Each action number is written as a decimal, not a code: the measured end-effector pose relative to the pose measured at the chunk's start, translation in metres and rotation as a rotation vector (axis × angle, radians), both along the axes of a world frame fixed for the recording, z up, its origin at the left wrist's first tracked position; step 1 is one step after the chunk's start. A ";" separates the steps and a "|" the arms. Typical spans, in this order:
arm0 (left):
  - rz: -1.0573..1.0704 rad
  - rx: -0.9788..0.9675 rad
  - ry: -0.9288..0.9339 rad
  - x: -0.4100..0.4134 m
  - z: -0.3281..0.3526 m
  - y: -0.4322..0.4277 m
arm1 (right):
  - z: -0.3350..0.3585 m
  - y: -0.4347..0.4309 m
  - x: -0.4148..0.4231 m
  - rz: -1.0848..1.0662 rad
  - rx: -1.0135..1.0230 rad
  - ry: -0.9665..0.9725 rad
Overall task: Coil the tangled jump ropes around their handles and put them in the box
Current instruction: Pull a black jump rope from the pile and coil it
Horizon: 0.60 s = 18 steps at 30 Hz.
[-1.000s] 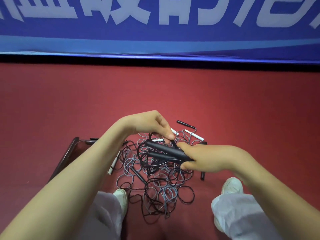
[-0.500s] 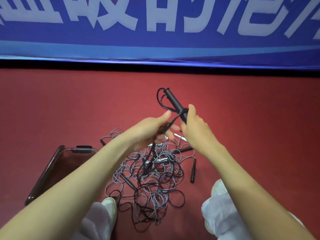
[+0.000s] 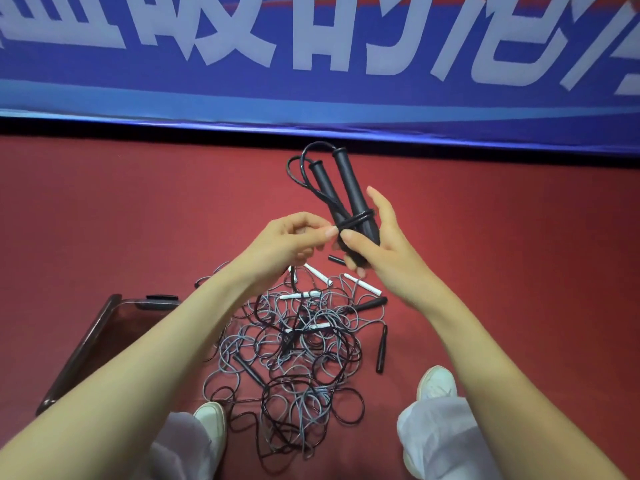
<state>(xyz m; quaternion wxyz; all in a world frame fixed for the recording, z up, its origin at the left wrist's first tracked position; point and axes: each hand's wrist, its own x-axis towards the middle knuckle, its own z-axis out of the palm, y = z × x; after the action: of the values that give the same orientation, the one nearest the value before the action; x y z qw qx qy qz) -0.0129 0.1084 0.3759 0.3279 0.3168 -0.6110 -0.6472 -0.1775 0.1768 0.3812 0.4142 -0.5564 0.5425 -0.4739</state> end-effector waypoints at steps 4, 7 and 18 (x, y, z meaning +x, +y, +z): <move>-0.059 0.036 0.070 -0.001 -0.002 0.004 | 0.006 0.009 -0.002 0.115 -0.055 -0.041; -0.024 0.043 0.090 -0.004 -0.006 0.009 | 0.003 0.008 0.004 0.028 -0.103 -0.056; -0.118 0.085 0.097 -0.010 -0.005 0.015 | 0.002 0.005 0.013 -0.170 -0.115 -0.266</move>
<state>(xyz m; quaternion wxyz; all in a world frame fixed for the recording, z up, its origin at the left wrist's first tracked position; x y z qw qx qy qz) -0.0234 0.1233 0.3706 0.3047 0.2621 -0.5839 -0.7053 -0.1647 0.1821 0.3831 0.4081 -0.4639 0.4999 -0.6069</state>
